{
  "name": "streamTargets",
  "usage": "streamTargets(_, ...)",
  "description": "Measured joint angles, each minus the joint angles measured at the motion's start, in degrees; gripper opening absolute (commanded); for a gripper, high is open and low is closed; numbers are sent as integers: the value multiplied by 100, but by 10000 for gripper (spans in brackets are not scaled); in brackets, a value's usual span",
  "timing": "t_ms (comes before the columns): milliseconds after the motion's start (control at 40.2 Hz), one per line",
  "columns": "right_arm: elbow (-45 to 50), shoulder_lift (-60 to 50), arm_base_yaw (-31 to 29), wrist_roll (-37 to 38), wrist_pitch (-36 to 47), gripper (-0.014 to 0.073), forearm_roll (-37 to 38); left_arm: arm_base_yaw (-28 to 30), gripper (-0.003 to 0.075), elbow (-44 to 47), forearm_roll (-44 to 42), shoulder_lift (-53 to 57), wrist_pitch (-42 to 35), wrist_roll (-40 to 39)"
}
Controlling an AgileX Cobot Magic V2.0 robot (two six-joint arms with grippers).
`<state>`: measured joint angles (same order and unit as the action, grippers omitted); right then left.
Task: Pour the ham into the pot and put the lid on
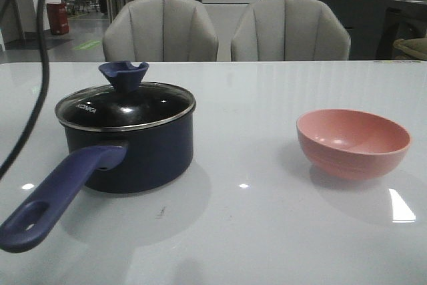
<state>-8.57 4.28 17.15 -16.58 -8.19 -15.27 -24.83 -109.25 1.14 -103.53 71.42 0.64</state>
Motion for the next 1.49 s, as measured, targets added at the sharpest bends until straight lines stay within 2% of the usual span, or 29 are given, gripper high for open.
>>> streamTargets(199, 0, 0, 0, 0, 0, 149, 0, 170, 585, 867, -146, 921, -58, 33)
streamTargets(547, 0, 0, 0, 0, 0, 149, 0, 757, 585, 3292, -212, 3268, -896, 33)
streamTargets(970, 0, 0, 0, 0, 0, 149, 0, 763, 585, 5904, -167, 6442, -2684, 33)
streamTargets(1369, 0, 0, 0, 0, 0, 149, 0, 763, 582, 8130, -167, 9461, -3876, 33)
streamTargets(1443, 0, 0, 0, 0, 0, 149, 0, 763, 550, 8509, -188, 9783, -3968, 33)
streamTargets(1493, 0, 0, 0, 0, 0, 149, 0, 763, 492, 8706, -188, 9933, -4058, 33)
